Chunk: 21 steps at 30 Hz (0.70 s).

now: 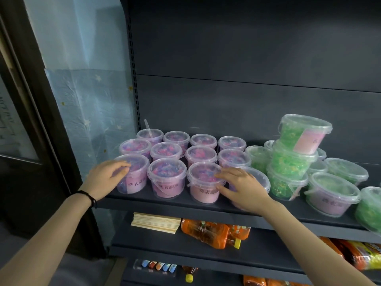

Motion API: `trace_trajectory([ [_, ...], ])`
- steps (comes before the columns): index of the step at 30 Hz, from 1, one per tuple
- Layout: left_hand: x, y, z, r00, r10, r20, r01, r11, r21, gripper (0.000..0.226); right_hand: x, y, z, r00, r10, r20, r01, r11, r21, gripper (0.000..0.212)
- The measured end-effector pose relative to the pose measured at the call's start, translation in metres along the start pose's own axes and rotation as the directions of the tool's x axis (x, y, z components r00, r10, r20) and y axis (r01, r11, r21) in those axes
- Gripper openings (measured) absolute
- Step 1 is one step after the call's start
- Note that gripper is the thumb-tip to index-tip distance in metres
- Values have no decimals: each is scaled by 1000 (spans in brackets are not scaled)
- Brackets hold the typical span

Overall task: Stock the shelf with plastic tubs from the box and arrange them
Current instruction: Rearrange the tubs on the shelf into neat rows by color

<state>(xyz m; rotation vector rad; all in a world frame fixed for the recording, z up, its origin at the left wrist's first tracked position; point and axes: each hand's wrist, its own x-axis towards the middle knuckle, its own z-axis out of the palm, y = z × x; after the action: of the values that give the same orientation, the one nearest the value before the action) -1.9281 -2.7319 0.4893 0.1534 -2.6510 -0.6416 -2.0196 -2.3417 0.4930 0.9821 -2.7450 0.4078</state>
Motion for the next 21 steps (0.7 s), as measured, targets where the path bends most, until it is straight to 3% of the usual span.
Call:
trace_trajectory([
  [8,-3,5,-8,999,-47,10,47,999,-3,24,0,3,3,999,-11,-33,13,999,40,43],
  [13,2,0,-19,985,5,175,14,994,-108,18,-1,-1,4,999,1,-36,0,1000,16,46],
  [16,5,-3,-27,964,16,266,-9,1000,-28,14,-2,-1,3,1000,0,-22,0,1000,6,48],
  [19,7,5,-32,939,-38,342,34,999,18,24,-1,0,2,1000,-5,-1,5,1000,11,49],
  [21,9,16,-31,939,-75,337,30,990,136,38,1,0,0,1000,-1,14,0,1000,28,48],
])
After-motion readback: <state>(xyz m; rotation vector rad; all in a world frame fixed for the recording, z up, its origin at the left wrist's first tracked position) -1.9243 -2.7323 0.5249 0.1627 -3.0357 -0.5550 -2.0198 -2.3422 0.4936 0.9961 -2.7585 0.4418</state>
